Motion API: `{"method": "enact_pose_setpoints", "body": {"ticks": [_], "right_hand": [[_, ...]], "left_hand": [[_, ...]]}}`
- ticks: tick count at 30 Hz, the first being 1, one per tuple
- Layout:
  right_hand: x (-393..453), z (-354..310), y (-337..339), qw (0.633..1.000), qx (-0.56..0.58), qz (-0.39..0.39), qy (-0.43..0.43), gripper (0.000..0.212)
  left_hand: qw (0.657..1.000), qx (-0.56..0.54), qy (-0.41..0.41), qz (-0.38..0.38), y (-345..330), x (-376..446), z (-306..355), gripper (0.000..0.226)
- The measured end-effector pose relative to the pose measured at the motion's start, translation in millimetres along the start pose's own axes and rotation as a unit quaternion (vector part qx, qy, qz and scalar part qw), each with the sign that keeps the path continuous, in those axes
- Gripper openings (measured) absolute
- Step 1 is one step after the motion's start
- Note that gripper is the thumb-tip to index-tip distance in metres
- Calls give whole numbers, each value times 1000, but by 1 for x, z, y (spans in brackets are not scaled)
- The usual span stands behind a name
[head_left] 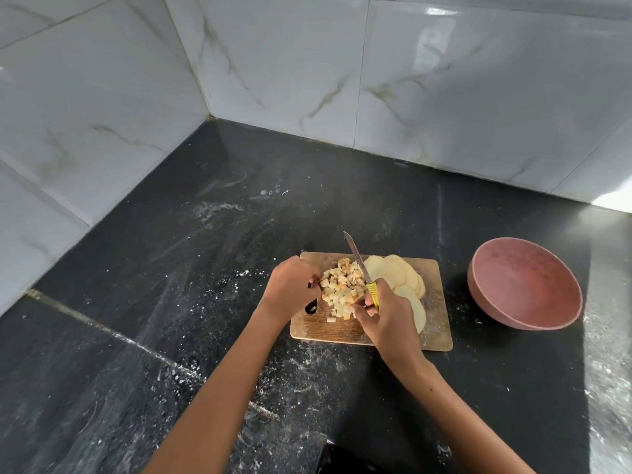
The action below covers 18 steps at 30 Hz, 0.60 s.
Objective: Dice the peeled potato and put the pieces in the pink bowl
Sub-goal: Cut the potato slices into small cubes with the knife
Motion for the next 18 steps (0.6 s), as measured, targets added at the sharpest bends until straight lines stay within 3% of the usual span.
{"method": "enact_pose_setpoints", "body": {"ticks": [7, 14, 18], "right_hand": [[0, -1, 4, 999, -16, -17, -28, 35], [0, 5, 1, 999, -15, -27, -35, 25], [1, 5, -2, 999, -11, -34, -32, 31]], "left_hand": [[999, -31, 7, -11, 1, 3, -2, 12], [999, -28, 23, -25, 2, 1, -4, 23], [999, -22, 44, -23, 1, 5, -1, 20]]}}
Point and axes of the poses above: each hand's wrist, its own x-axis towards the middle knuckle, its own y-axis out of the back of the hand, z = x × y, the point moved 3 cm from there along x, towards the middle knuckle, and after that the axes turned 3 degrees about y, right-handed, at the moved point
